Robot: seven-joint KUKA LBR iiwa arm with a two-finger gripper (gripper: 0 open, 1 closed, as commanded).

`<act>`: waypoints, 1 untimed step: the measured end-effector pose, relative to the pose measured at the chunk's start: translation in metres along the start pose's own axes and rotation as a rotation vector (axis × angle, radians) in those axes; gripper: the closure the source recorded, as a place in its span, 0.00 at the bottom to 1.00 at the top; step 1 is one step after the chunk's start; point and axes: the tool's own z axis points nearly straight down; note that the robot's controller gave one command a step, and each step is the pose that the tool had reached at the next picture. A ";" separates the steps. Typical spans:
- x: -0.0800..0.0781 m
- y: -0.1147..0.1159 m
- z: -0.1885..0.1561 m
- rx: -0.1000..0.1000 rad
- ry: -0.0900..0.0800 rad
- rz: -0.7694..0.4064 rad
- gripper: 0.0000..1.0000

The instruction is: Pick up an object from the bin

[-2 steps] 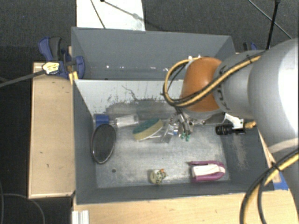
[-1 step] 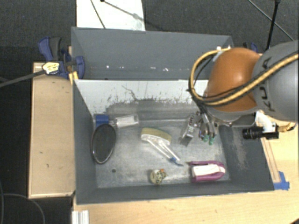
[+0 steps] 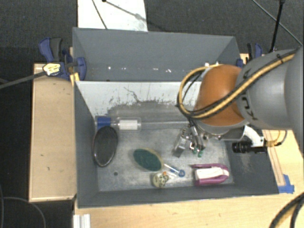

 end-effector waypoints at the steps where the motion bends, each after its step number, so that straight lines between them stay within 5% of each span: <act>1: -0.001 0.000 -0.003 -0.003 -0.005 0.000 0.00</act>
Offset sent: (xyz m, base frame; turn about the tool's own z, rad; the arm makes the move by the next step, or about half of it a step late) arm 0.0000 0.0000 0.0000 0.0000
